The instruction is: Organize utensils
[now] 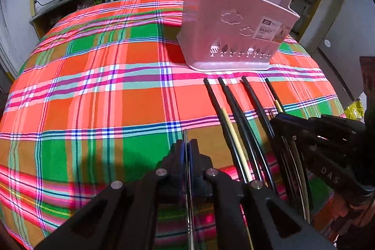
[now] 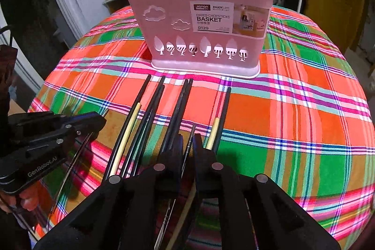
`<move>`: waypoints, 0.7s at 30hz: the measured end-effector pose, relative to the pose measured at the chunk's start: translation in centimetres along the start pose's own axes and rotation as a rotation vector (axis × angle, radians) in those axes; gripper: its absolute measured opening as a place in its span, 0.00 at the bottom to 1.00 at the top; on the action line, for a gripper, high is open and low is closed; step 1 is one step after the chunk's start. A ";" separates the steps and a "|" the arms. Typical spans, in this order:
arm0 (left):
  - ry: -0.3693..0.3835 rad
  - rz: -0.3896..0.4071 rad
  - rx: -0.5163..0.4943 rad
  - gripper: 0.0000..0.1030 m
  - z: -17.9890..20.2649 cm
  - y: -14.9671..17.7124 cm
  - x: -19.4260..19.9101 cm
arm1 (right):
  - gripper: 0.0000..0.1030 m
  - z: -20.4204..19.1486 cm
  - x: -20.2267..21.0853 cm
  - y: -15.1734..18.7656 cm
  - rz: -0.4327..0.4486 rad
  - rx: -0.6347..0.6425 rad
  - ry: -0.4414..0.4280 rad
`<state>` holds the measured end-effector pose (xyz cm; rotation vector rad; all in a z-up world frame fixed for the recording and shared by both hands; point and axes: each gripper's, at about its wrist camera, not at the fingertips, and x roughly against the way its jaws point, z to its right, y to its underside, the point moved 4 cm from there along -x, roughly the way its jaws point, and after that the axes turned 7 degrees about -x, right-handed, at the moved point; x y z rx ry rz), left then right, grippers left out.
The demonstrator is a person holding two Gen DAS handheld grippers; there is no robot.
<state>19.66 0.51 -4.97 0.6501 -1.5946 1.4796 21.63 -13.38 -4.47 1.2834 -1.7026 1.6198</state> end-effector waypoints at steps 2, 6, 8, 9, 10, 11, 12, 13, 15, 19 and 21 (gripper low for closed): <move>-0.014 -0.009 -0.023 0.12 0.3 0.0 0.0 | 0.07 0.0 -0.1 0.0 -0.002 0.004 0.006; -0.040 -0.028 -0.093 0.26 1.6 -0.1 -0.2 | 0.06 0.0 0.0 0.0 -0.003 0.009 0.010; -0.062 -0.024 -0.116 0.26 2.0 -0.2 -0.3 | 0.04 -0.3 -0.2 -0.1 -0.002 0.008 0.009; -0.063 -0.023 -0.115 0.25 1.9 -0.3 -0.3 | 0.04 -0.3 -0.2 -0.1 -0.002 0.004 0.005; -0.066 -0.022 -0.109 0.17 1.8 -0.4 -0.3 | 0.04 -0.2 -0.1 -0.1 -0.001 0.002 0.002; -0.080 -0.022 -0.107 0.05 1.7 -0.5 -0.3 | 0.04 0.0 0.0 -0.1 0.001 0.001 0.000; -0.087 -0.023 -0.103 0.04 1.6 -0.6 -0.3 | 0.03 -0.1 0.2 -0.1 0.007 0.000 -0.006; -0.079 -0.023 -0.095 0.04 1.4 -0.6 -0.3 | 0.03 0.1 0.5 -0.1 0.011 -0.002 -0.009; -0.072 -0.022 -0.088 0.04 1.3 -0.7 -0.3 | 0.03 0.3 1.2 -0.2 0.025 -0.002 -0.019; -0.050 0.011 -0.074 0.04 1.2 -1.2 1.1 | 0.03 0.2 2.6 -0.7 0.058 -0.001 -0.037; -0.039 0.044 -0.075 0.04 1.1 -1.8 2.4 | 0.03 0.2 3.5 -0.9 0.077 -0.003 -0.046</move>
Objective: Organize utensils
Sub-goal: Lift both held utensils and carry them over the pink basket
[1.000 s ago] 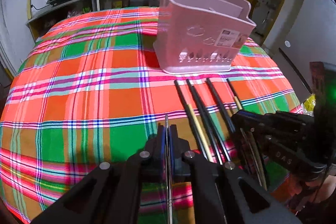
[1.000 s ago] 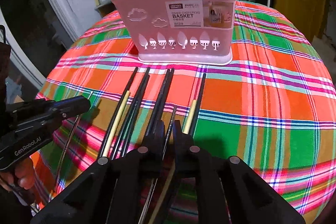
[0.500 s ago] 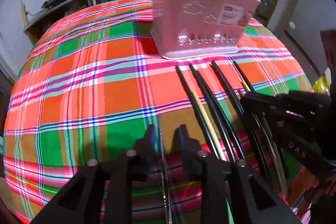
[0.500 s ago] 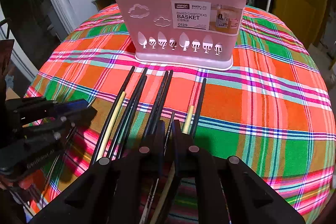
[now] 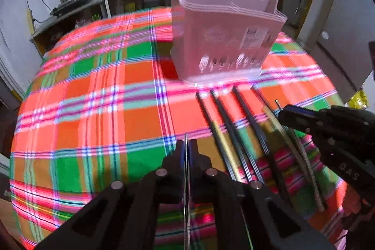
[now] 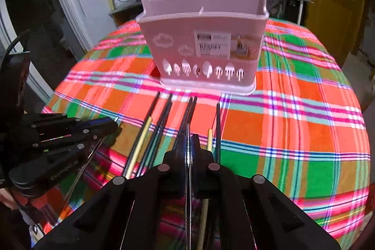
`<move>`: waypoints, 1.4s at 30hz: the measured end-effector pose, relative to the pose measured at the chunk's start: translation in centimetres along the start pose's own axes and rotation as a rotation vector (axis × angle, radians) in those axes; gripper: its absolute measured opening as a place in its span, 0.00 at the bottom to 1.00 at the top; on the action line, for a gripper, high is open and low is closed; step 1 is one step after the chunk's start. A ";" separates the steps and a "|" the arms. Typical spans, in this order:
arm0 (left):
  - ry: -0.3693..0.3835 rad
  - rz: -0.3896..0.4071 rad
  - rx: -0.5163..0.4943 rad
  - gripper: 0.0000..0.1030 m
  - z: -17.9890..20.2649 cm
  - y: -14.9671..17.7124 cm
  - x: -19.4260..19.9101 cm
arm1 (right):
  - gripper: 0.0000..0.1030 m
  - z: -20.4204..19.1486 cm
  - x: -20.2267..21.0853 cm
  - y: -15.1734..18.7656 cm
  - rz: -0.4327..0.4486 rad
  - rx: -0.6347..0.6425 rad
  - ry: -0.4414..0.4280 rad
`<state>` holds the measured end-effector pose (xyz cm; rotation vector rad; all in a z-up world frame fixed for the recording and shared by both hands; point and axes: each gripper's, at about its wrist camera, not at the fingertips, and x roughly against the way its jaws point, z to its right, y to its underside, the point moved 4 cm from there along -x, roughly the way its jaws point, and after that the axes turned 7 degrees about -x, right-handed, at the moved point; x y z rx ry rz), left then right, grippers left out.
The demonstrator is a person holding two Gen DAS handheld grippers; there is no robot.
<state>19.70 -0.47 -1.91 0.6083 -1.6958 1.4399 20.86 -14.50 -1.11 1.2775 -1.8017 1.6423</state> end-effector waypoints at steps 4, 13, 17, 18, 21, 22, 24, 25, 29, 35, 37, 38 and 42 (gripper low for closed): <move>0.003 0.075 -0.007 0.04 0.0 -1.5 3.3 | 0.04 -0.2 2.5 -1.1 0.062 -0.004 -0.019; 0.008 0.223 -0.018 0.04 0.2 -4.2 10.0 | 0.04 -0.6 7.7 -3.0 0.188 0.000 -0.034; 0.014 0.251 -0.026 0.04 0.6 -4.8 11.3 | 0.04 -0.5 9.3 -3.5 0.227 0.000 -0.038; 0.014 0.254 -0.027 0.04 0.6 -4.9 11.4 | 0.04 -0.5 9.8 -3.5 0.237 -0.001 -0.038; 0.020 0.260 -0.026 0.04 0.8 -5.2 11.6 | 0.04 -0.3 10.5 -3.7 0.258 -0.005 -0.042; 0.024 0.260 -0.024 0.04 0.8 -5.3 11.7 | 0.04 -0.2 10.8 -3.6 0.264 -0.007 -0.043; 0.029 0.264 -0.020 0.04 0.8 -5.4 11.7 | 0.03 -0.1 11.1 -3.7 0.275 -0.010 -0.049; 0.032 0.266 -0.019 0.04 0.9 -5.5 11.8 | 0.03 -0.1 11.3 -3.7 0.280 -0.011 -0.050; 0.049 0.269 -0.008 0.04 0.8 -6.0 11.7 | 0.03 0.0 11.8 -4.1 0.296 -0.013 -0.054; 0.084 0.264 0.009 0.04 0.3 -7.5 11.8 | 0.03 0.2 12.1 -5.2 0.315 -0.010 -0.048; 0.085 0.265 0.013 0.04 0.2 -8.2 11.9 | 0.03 0.2 12.2 -5.8 0.325 -0.011 -0.046; 0.087 0.268 0.015 0.04 0.1 -8.6 12.0 | 0.03 0.2 12.3 -6.1 0.329 -0.010 -0.045; 0.103 0.291 0.026 0.04 -0.3 -10.5 12.8 | 0.03 0.2 12.8 -7.8 0.355 -0.009 -0.044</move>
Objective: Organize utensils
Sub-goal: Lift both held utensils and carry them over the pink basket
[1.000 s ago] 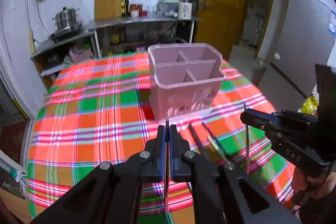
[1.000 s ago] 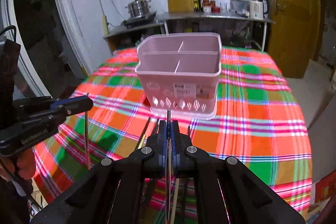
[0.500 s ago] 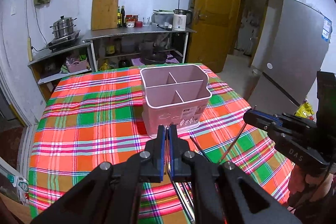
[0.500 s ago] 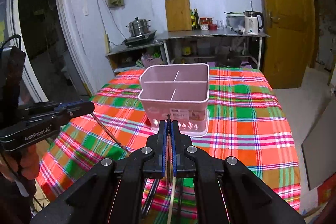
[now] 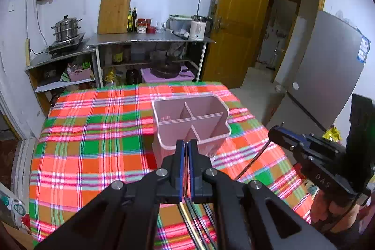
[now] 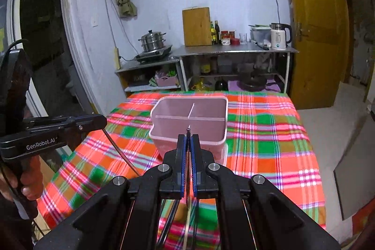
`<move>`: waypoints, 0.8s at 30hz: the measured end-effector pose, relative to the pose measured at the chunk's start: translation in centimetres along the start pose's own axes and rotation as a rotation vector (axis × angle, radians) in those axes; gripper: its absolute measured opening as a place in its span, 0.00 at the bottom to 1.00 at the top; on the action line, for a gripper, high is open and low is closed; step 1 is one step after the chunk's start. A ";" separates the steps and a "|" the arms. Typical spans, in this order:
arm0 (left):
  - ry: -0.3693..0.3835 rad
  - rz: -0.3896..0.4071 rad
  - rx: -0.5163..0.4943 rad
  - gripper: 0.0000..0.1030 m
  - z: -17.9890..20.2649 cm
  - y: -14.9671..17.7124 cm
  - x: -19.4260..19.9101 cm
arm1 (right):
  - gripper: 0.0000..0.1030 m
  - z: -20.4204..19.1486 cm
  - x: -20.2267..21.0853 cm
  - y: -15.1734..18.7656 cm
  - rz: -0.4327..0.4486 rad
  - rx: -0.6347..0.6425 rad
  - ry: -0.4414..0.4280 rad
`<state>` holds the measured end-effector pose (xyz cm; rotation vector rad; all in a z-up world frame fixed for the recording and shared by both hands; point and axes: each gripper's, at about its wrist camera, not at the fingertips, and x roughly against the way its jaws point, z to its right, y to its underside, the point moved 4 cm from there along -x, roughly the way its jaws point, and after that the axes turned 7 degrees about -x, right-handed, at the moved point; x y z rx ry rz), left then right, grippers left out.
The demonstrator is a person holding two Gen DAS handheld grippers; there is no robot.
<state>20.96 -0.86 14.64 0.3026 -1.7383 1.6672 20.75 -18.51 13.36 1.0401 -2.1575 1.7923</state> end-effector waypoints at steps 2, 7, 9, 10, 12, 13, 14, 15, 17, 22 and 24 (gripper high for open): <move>0.002 0.018 0.008 0.04 -0.2 -1.2 0.3 | 0.03 0.0 0.0 -1.0 0.015 -0.003 -0.004; 0.007 0.057 0.031 0.04 -1.0 -4.3 0.6 | 0.03 -0.7 0.0 -4.1 0.063 0.001 -0.018; 0.009 0.072 0.041 0.04 -1.5 -5.6 0.8 | 0.03 -1.1 -0.1 -5.4 0.083 0.000 -0.024; 0.009 0.078 0.046 0.04 -1.7 -6.0 0.7 | 0.03 -1.2 -0.2 -6.1 0.091 -0.003 -0.028; 0.004 0.088 0.051 0.04 -2.2 -6.9 0.6 | 0.03 -1.3 -0.3 -7.0 0.105 -0.009 -0.037; 0.002 0.091 0.055 0.04 -2.5 -7.3 0.4 | 0.03 -1.4 -0.6 -7.5 0.111 -0.012 -0.041; 0.002 0.092 0.058 0.04 -2.7 -7.4 0.2 | 0.03 -1.4 -0.8 -7.9 0.116 -0.016 -0.047; -0.001 0.091 0.061 0.04 -3.0 -7.6 -0.1 | 0.03 -1.5 -1.1 -8.2 0.119 -0.021 -0.052; -0.003 0.088 0.068 0.04 -3.4 -7.7 -0.7 | 0.03 -1.6 -1.8 -8.6 0.123 -0.028 -0.065; 0.002 0.066 0.086 0.04 -4.4 -7.3 -2.7 | 0.03 -1.6 -3.9 -8.8 0.111 -0.045 -0.078; 0.005 0.048 0.095 0.04 -4.7 -6.6 -3.7 | 0.03 -1.4 -5.0 -8.2 0.092 -0.051 -0.078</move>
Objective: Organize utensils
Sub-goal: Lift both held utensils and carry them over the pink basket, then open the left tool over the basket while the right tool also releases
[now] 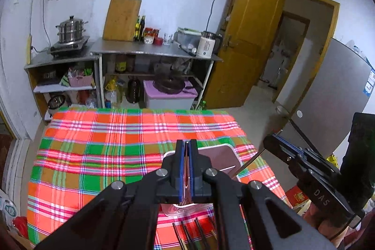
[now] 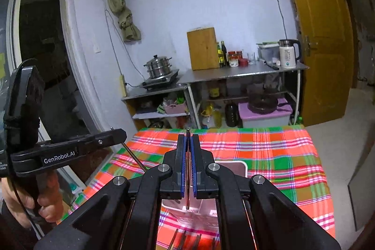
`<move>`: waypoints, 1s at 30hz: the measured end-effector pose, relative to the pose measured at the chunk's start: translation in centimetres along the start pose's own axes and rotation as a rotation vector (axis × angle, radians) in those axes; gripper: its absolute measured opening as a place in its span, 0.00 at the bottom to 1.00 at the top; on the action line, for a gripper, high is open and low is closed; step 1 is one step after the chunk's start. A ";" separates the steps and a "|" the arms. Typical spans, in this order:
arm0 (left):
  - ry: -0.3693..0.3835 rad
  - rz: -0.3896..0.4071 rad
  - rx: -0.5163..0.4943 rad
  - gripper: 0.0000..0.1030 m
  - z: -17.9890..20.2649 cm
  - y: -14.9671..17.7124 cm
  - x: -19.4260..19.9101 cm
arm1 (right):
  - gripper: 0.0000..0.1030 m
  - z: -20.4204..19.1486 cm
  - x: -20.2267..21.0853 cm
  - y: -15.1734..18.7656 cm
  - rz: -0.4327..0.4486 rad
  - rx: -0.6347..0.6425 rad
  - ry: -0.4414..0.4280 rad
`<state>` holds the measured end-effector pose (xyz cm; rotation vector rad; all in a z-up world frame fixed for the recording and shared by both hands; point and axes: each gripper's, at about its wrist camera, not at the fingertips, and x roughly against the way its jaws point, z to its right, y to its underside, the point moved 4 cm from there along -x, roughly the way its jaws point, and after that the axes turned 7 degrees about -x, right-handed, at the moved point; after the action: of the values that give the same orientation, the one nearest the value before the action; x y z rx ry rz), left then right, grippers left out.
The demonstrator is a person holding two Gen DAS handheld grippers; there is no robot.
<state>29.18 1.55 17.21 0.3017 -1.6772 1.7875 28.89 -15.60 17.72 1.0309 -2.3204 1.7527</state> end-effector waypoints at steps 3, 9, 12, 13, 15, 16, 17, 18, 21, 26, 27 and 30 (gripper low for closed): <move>0.012 -0.037 0.020 0.04 -0.6 1.3 -1.8 | 0.03 0.7 -1.7 1.4 -0.042 -0.016 0.006; 0.019 -0.090 0.045 0.04 -1.3 3.7 -4.4 | 0.04 2.5 -4.1 4.1 -0.128 -0.059 0.008; 0.021 -0.094 0.047 0.05 -1.4 4.3 -4.8 | 0.04 3.1 -4.5 5.0 -0.159 -0.063 0.009; 0.026 -0.094 0.050 0.08 -1.4 4.5 -4.8 | 0.04 3.1 -4.6 5.3 -0.167 -0.063 0.008; 0.024 -0.086 0.047 0.19 -1.3 4.5 -4.6 | 0.04 3.1 -4.6 5.6 -0.175 -0.063 0.009; 0.025 -0.078 0.043 0.26 -1.3 4.6 -4.4 | 0.04 3.0 -4.5 5.7 -0.173 -0.060 0.012; 0.028 -0.068 0.041 0.29 -1.2 4.6 -4.1 | 0.05 3.0 -4.3 5.7 -0.169 -0.057 0.014; 0.026 -0.059 0.037 0.31 -1.1 4.5 -3.7 | 0.07 3.0 -4.1 5.6 -0.166 -0.055 0.015; 0.015 -0.029 0.013 0.32 -0.6 4.3 -2.3 | 0.12 2.7 -2.9 5.4 -0.153 -0.053 0.005; -0.002 0.028 -0.031 0.34 0.6 4.8 0.6 | 0.12 2.3 -0.1 5.3 -0.113 -0.039 0.000; -0.005 0.035 -0.035 0.35 0.9 5.0 1.1 | 0.12 2.2 0.5 5.4 -0.106 -0.038 -0.005; -0.011 0.058 -0.051 0.38 1.6 6.5 2.8 | 0.12 1.7 2.8 6.1 -0.084 -0.028 -0.017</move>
<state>22.72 1.14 13.84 0.2440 -1.7525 1.7847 24.05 -17.64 13.25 1.1254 -2.2694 1.6831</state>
